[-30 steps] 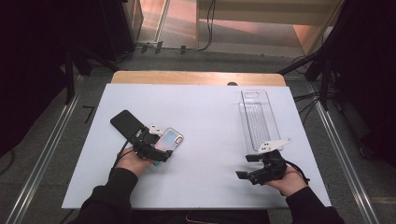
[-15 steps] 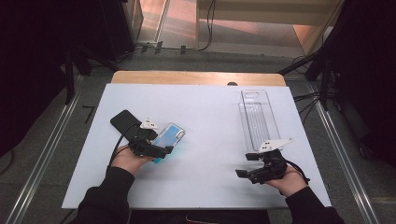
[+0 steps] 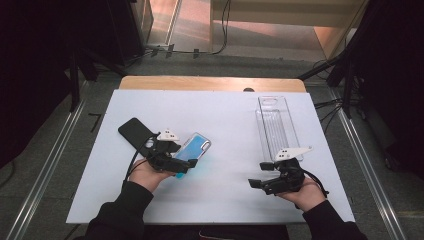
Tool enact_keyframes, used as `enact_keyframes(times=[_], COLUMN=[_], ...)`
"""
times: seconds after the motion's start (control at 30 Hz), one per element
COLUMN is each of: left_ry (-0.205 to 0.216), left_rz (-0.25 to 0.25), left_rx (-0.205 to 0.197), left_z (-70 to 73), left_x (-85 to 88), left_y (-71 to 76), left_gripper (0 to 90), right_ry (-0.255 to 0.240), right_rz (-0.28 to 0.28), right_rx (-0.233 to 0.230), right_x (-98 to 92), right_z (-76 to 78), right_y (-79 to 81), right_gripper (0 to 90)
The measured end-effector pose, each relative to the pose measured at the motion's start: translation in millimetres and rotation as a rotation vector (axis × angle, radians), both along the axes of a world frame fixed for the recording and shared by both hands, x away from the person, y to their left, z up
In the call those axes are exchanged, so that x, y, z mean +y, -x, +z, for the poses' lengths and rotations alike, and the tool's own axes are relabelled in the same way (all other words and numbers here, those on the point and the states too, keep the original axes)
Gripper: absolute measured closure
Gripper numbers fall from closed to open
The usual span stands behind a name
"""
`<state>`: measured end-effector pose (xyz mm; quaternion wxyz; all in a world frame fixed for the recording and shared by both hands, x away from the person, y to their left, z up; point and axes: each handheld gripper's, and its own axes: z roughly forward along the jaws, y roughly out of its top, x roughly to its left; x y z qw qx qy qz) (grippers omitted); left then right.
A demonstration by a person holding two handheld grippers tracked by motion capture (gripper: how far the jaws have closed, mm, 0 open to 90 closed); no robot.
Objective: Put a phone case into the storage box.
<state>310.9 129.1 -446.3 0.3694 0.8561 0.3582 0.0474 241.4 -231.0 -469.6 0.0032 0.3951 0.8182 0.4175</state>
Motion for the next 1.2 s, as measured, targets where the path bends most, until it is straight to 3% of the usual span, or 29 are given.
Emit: enact_keyframes(times=[0.43, 0.7, 0.8, 1.1, 1.2], left_ry=[0.083, 0.114, 0.144, 0.187, 0.179], left_rz=[0.051, 0.073, 0.08, 0.061, 0.058], left_rx=[-0.088, -0.146, -0.177, -0.243, -0.27], left_z=[2.1, 0.0, -2.2, -11.6, -14.6], left_x=[-22.5, -27.7, -28.0, -30.2, -31.8], left_y=[11.2, 15.8, 17.3, 20.3, 21.7], left_gripper=[16.9, 17.0, 16.9, 16.9, 16.9], right_ry=[-0.029, -0.047, -0.059, -0.079, -0.081], right_rz=[-0.054, -0.075, -0.084, -0.091, -0.097], right_rx=[-0.012, -0.01, -0.007, -0.008, -0.009], right_x=[14.7, 25.9, 29.5, 39.5, 44.0], right_z=[13.5, 20.7, 23.9, 34.0, 36.9], right_y=[-2.6, -6.2, -8.2, -16.8, -19.8], right_gripper=[16.3, 16.3, 16.3, 18.1, 18.1])
